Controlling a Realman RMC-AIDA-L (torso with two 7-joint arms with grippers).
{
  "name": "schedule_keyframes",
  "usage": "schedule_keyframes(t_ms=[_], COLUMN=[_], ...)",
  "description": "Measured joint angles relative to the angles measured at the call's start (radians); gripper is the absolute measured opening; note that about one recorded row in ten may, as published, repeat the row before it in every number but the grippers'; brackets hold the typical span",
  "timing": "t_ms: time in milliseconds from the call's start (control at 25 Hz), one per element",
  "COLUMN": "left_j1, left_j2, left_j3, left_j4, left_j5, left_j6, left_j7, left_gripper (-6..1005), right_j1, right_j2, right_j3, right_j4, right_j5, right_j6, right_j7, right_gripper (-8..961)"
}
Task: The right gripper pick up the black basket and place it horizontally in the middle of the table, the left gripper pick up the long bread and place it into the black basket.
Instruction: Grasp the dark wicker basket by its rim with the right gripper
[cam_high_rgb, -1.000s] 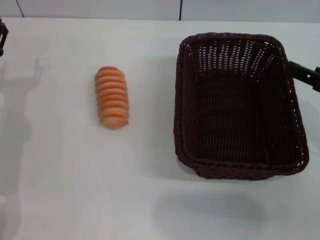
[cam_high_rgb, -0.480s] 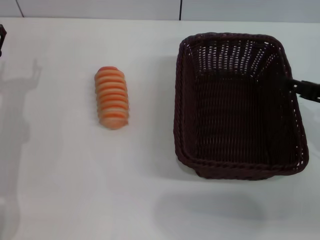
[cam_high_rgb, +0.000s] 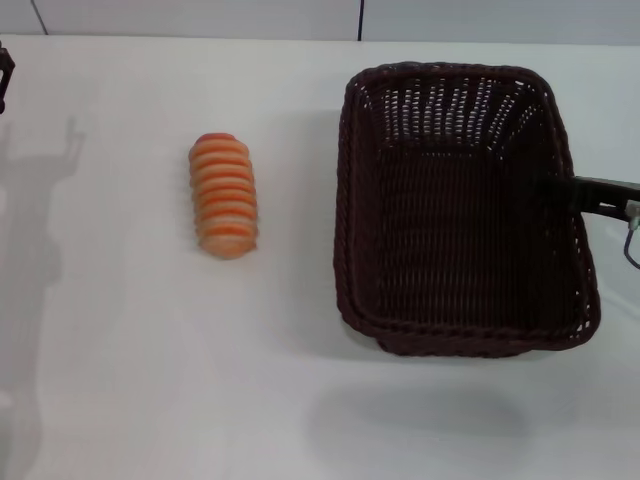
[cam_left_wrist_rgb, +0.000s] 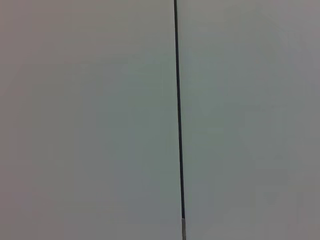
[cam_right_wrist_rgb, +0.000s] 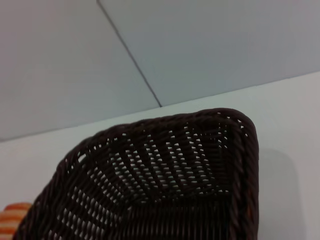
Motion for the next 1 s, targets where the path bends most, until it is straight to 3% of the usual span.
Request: schedule_keyframes(t_ms=[320,560,640,840,1000], left_j1=[0.002,0.006,0.006,0.007,0.001], left_j2=[-0.002,-0.002,-0.002,-0.002,-0.004], left_j3=[0.000,0.001,0.001,0.007,0.010], left_j4=[-0.003,-0.003,-0.003,-0.008,-0.009], left_j5=[0.000,0.000,0.000,0.000,0.000], left_j6=[-0.001,-0.001,-0.001,0.000,-0.001], left_j7=[0.000,-0.001,-0.001,-0.001,-0.001], left_gripper=[848,847,847,847,847], right_j1=[0.002,0.004,0.004,0.016,0.097], right_j2=[-0.001,-0.001,-0.002,-0.005,-0.008], right_j3=[-0.024,-0.024,-0.023,0.007,0.074], right_j4=[-0.029,-0.038,-0.063,-0.164,-0.198], right_j5=[-0.006,-0.006,-0.006,-0.009,-0.011], right_j6=[-0.002,-0.006,-0.030,-0.211,-0.367], right_j7=[-0.012,-0.037,-0.064,-0.179,-0.225], right_gripper=[606,367,234,203,196])
